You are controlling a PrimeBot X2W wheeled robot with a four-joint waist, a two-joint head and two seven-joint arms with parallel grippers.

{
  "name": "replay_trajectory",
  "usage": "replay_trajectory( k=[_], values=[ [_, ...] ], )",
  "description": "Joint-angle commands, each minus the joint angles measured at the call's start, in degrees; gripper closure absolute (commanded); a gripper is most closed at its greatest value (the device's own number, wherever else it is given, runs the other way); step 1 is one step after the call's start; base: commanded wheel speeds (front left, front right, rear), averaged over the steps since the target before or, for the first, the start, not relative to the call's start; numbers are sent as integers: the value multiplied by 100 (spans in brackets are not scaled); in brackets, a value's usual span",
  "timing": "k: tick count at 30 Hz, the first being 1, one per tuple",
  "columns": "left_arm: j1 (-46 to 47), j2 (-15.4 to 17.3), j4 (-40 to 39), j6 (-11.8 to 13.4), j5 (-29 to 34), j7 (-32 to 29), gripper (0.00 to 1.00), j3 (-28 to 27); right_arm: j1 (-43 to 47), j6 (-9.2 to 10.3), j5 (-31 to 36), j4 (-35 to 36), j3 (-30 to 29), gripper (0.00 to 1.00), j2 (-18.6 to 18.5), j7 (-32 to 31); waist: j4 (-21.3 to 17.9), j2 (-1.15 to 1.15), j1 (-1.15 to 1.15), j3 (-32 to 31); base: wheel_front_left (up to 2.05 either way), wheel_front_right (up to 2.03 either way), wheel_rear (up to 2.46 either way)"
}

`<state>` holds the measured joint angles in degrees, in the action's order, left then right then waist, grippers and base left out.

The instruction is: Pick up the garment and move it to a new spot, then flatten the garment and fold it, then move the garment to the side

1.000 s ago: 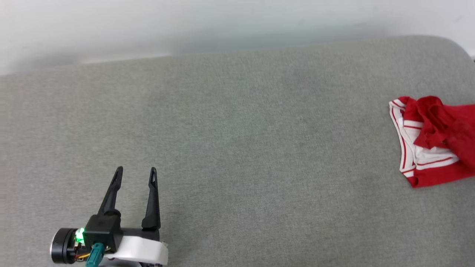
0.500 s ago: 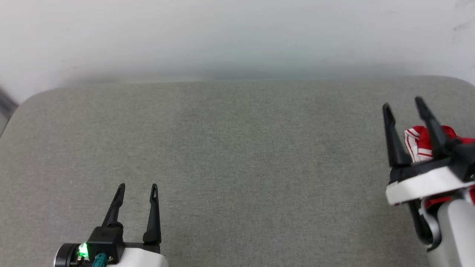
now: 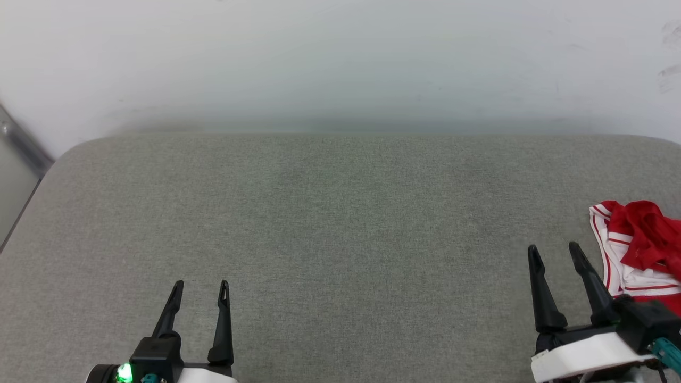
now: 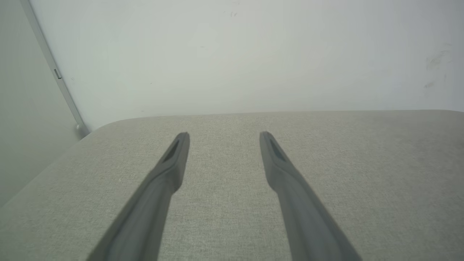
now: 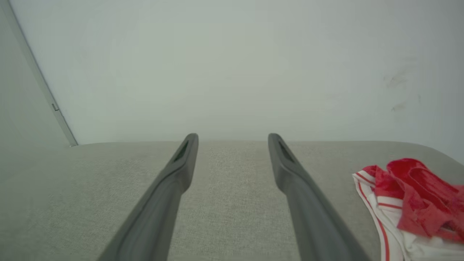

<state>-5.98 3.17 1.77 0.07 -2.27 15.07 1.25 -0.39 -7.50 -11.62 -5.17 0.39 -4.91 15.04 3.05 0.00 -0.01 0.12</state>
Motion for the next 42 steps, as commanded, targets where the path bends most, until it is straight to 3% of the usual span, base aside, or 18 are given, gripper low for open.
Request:
replay_trajectory(
  k=[1,20,21,25,42],
  values=[
    [-70,-9,18,26,-11,12,0,3,149,2,17,55,-58,0,65,16,10,0,1,-18,0,0,0],
    [-191,-22,142,-7,-9,12,0,-9,782,2,-164,201,-317,0,217,17,42,0,1,-189,0,0,0],
    [-170,-15,147,-7,-6,0,100,4,744,0,-124,194,-320,100,187,0,42,0,1,-190,0,0,0],
    [-189,-22,336,-19,-137,-38,100,3,751,0,-233,27,-311,100,186,-27,38,0,1,-189,0,0,0],
    [140,-23,530,-185,-2124,-516,100,-176,439,0,-2044,-172,-339,100,138,-457,-9,0,1,-162,0,0,0]
  ],
)
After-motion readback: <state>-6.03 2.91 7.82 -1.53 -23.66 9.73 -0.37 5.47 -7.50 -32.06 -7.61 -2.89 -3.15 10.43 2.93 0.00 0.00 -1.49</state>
